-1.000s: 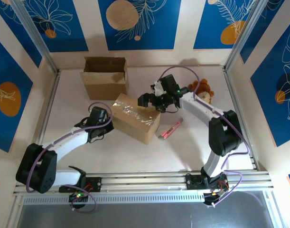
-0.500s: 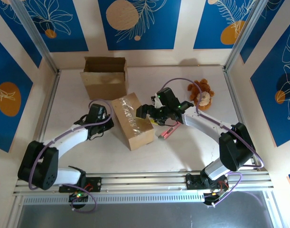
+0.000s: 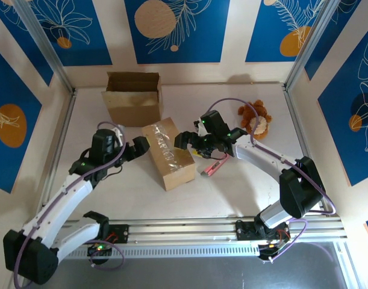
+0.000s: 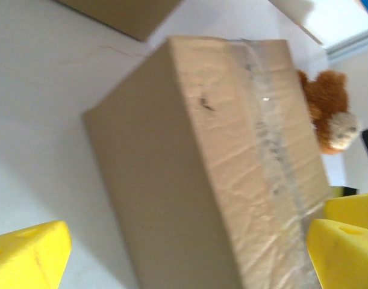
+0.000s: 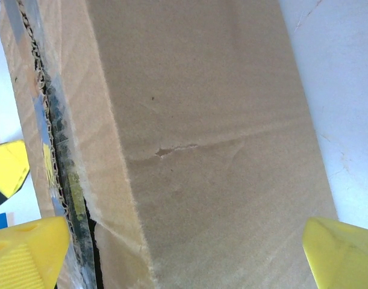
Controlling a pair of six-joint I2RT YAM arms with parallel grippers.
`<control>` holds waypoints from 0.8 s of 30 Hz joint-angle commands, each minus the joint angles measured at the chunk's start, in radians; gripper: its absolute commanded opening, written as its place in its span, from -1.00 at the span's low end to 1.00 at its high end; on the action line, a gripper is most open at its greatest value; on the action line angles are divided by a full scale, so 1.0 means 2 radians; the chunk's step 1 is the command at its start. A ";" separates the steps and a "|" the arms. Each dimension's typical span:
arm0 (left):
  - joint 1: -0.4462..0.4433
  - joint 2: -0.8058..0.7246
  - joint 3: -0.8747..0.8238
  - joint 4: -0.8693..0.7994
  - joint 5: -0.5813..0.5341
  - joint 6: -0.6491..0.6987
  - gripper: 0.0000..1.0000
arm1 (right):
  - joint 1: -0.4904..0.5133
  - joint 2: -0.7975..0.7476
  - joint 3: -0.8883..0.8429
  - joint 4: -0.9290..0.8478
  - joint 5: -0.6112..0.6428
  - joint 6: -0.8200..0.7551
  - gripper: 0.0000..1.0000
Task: Unpack the express box
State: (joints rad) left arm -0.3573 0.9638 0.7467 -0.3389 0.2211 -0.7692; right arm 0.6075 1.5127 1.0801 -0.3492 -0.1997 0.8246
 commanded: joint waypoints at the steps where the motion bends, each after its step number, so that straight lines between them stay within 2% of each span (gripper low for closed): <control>1: 0.002 0.049 0.024 0.069 0.090 -0.020 1.00 | 0.000 -0.012 0.007 -0.006 -0.001 -0.006 0.98; 7: 0.000 0.118 0.036 0.115 0.095 -0.021 1.00 | 0.002 -0.015 0.001 -0.005 0.002 -0.004 0.98; 15: 0.000 0.156 0.017 0.127 0.084 -0.017 1.00 | 0.004 -0.017 0.003 -0.011 0.005 -0.005 0.98; 21: -0.001 0.160 -0.002 0.131 0.070 -0.014 0.60 | 0.012 -0.015 0.036 -0.055 0.035 -0.041 0.98; 24: 0.000 0.163 -0.005 0.134 0.068 -0.014 0.44 | 0.031 -0.004 0.082 -0.114 0.083 -0.086 0.98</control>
State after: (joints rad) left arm -0.3576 1.2789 0.7532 -0.0906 0.3626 -0.8013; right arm 0.6376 1.5131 1.1545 -0.4717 -0.1150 0.7498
